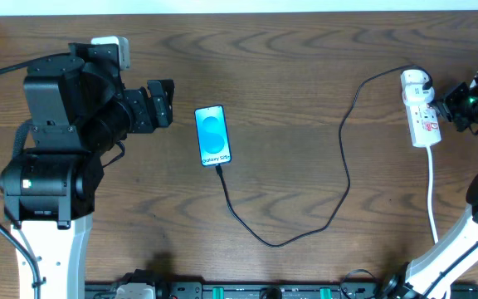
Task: Plug charger to phone and switch on socket
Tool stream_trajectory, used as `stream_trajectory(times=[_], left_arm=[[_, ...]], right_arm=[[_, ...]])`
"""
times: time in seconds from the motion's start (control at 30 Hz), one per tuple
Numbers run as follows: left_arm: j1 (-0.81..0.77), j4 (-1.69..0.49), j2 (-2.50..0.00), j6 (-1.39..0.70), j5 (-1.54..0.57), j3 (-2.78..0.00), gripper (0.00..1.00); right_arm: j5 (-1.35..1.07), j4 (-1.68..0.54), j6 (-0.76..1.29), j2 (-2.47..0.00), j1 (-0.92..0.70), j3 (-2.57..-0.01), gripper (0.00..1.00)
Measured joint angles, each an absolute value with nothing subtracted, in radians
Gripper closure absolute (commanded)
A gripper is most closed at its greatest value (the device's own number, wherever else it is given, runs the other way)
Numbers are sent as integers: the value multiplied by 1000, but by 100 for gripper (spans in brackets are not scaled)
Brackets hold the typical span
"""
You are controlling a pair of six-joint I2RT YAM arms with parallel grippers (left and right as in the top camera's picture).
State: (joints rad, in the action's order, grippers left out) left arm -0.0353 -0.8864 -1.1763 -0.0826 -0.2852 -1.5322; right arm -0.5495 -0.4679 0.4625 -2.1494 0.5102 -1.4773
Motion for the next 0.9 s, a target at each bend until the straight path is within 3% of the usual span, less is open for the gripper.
stream_trajectory(times=[0.27,0.53,0.7,0.9], left_arm=[[-35,-886,-1176,-83,-285,-1532,11],[-35,-886,-1176,-83,-285,-1532,11],[-35,-886,-1176,-83,-285,-1532,11],[-35,-886,-1176,-83,-285,-1532,11]], right_arm=[[-570,-494,439,-2113,551,-1478,96],[-578,-646,355,-1761,617,-1514,92],[-588,-776,270,-1539,519,-1538,89],[-572,-934,149,-1422,276,-1539,82]])
